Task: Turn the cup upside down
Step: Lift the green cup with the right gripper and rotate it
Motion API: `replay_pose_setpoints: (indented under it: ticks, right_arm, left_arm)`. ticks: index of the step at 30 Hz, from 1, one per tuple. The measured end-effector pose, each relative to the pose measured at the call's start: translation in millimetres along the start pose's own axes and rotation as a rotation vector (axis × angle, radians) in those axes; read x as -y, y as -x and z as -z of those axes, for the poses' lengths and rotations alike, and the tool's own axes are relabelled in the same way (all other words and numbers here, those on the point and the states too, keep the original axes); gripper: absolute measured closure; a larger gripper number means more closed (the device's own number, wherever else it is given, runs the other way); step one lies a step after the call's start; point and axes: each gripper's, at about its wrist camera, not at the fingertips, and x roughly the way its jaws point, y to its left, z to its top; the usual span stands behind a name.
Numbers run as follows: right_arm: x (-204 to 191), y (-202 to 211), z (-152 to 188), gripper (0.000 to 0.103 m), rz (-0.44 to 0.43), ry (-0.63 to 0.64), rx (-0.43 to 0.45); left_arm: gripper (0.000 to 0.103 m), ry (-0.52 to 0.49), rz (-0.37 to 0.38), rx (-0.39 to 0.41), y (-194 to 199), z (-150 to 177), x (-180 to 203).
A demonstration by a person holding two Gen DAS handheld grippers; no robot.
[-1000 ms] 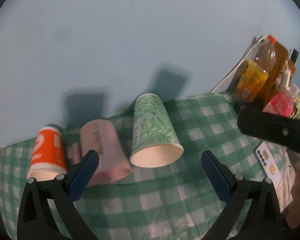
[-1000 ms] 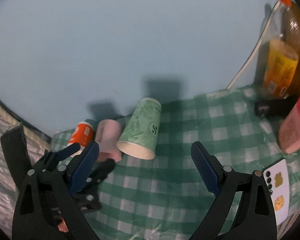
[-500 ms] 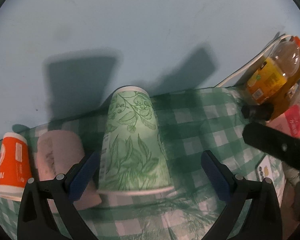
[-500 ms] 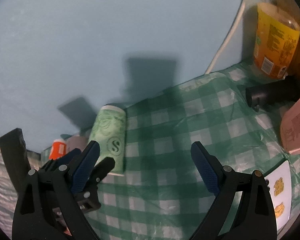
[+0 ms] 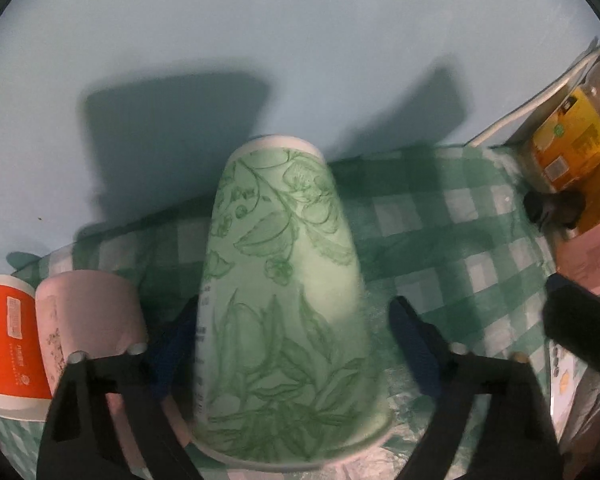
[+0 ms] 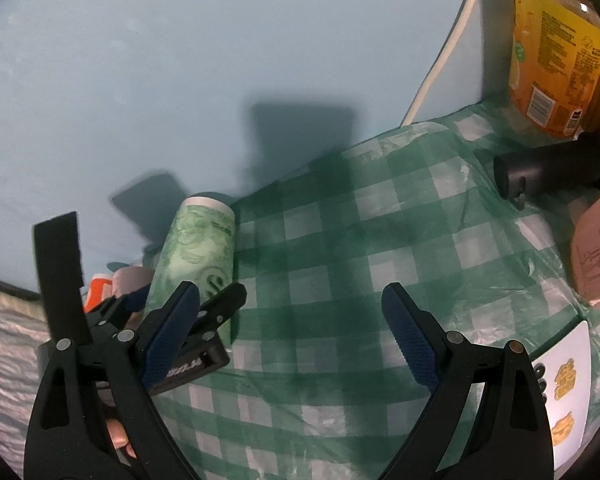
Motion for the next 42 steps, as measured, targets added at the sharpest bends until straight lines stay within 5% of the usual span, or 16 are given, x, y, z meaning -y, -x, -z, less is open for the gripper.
replay_pose_setpoints:
  ticks: [12, 22, 42]
  right_arm:
    - [3, 12, 10, 0.011, -0.010, 0.006, 0.013]
    - [-11, 45, 49, 0.011, -0.113, 0.033, 0.048]
    - [-69, 10, 146, 0.011, -0.235, 0.186, -0.055]
  left_arm:
    - [0.023, -0.053, 0.068, 0.033, 25, 18, -8]
    - [0.023, -0.149, 0.111, 0.108, 85, 82, 1]
    - [0.023, 0.006, 0.175, 0.091, 96, 195, -55]
